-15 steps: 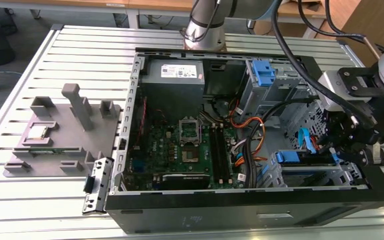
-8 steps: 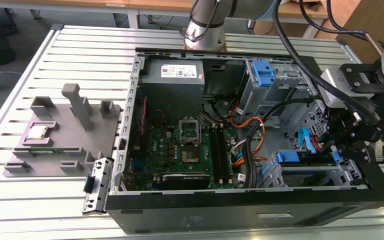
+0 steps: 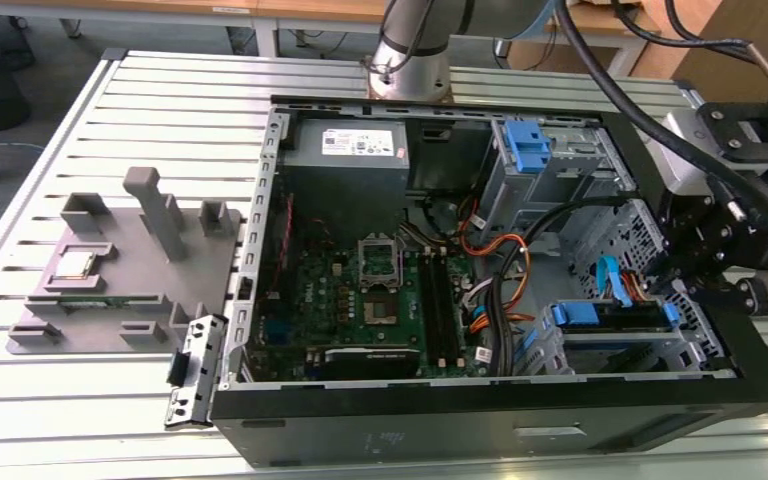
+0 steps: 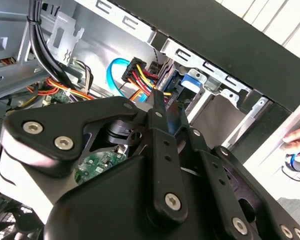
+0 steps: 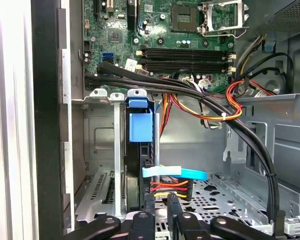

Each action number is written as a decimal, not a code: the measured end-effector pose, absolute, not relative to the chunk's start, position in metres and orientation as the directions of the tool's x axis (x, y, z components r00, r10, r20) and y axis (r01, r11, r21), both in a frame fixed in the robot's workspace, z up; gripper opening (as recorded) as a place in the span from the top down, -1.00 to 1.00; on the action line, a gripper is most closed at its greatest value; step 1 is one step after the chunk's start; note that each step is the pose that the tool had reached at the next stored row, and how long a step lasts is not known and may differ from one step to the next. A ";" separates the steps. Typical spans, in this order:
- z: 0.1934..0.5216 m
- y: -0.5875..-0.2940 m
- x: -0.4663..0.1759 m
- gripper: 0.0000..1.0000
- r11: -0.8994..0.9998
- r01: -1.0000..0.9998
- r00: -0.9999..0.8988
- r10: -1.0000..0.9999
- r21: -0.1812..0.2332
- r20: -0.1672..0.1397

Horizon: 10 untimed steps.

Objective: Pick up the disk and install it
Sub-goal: 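Insert the second disk wire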

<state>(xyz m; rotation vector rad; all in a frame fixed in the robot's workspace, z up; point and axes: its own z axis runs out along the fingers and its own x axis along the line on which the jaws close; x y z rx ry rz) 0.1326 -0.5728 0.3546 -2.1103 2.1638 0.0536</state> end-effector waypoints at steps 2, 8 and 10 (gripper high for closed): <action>0.355 -0.573 0.133 0.51 0.028 -0.998 -0.022 -0.994 -0.057 -0.109; 0.354 -0.573 0.133 0.51 0.028 -0.999 -0.026 -0.994 -0.017 -0.108; 0.354 -0.573 0.133 0.51 0.028 -1.000 -0.027 -0.994 -0.007 -0.108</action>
